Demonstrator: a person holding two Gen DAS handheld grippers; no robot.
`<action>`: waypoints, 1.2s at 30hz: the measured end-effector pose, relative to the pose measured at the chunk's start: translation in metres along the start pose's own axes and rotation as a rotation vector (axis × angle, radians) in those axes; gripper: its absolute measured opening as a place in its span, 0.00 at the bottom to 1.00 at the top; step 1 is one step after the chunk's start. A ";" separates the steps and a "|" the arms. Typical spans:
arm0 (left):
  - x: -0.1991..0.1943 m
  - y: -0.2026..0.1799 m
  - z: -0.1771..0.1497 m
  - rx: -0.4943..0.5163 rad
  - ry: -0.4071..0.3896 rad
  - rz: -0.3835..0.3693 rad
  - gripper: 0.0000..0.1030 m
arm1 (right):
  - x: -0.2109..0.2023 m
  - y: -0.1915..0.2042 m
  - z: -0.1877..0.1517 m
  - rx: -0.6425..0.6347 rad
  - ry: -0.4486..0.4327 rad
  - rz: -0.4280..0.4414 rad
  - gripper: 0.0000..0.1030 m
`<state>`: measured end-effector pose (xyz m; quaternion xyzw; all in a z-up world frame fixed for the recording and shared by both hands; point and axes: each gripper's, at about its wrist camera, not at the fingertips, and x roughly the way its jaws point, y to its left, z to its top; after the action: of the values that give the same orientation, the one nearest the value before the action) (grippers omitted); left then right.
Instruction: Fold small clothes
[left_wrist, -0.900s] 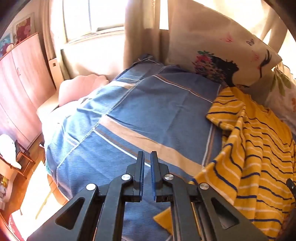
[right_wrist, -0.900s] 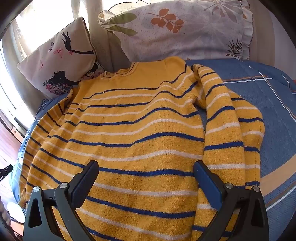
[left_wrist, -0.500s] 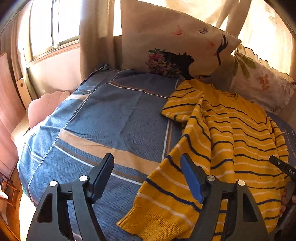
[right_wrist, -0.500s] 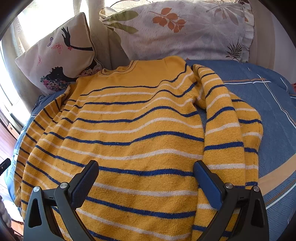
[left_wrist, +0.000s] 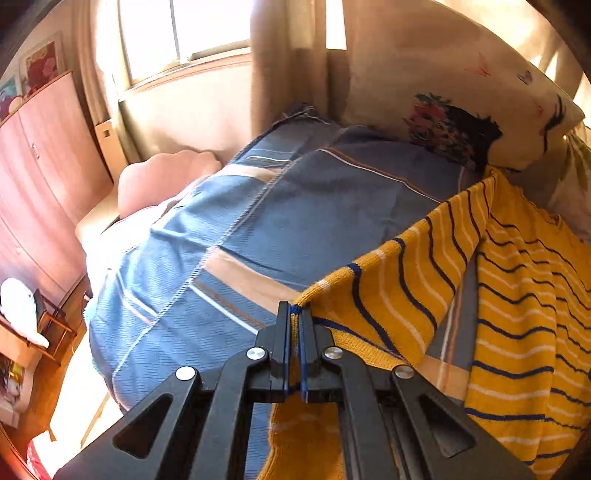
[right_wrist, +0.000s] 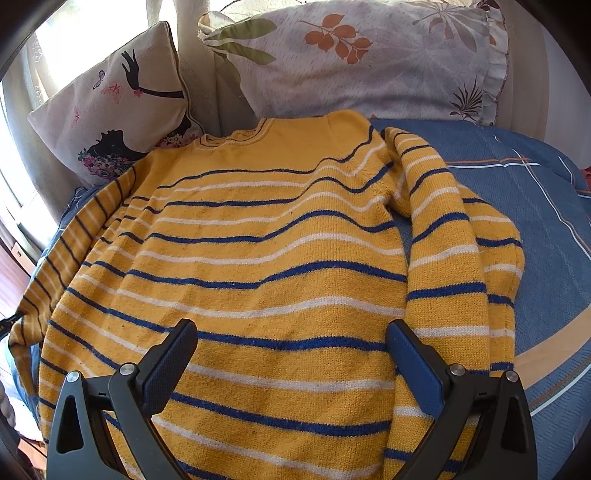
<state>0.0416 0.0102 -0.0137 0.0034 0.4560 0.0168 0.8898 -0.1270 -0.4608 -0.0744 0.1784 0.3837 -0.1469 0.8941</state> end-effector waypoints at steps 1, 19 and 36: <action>-0.003 0.007 0.003 -0.017 0.002 -0.004 0.04 | 0.000 0.001 0.000 -0.002 0.000 -0.003 1.00; -0.076 -0.076 -0.030 0.137 -0.146 -0.321 0.57 | -0.080 -0.093 -0.024 0.079 -0.061 0.060 0.84; -0.067 -0.110 -0.044 0.189 -0.086 -0.337 0.57 | -0.076 -0.211 0.073 0.074 -0.136 -0.566 0.09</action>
<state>-0.0305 -0.1019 0.0123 0.0113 0.4110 -0.1752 0.8946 -0.2151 -0.6713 -0.0152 0.0863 0.3517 -0.4160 0.8342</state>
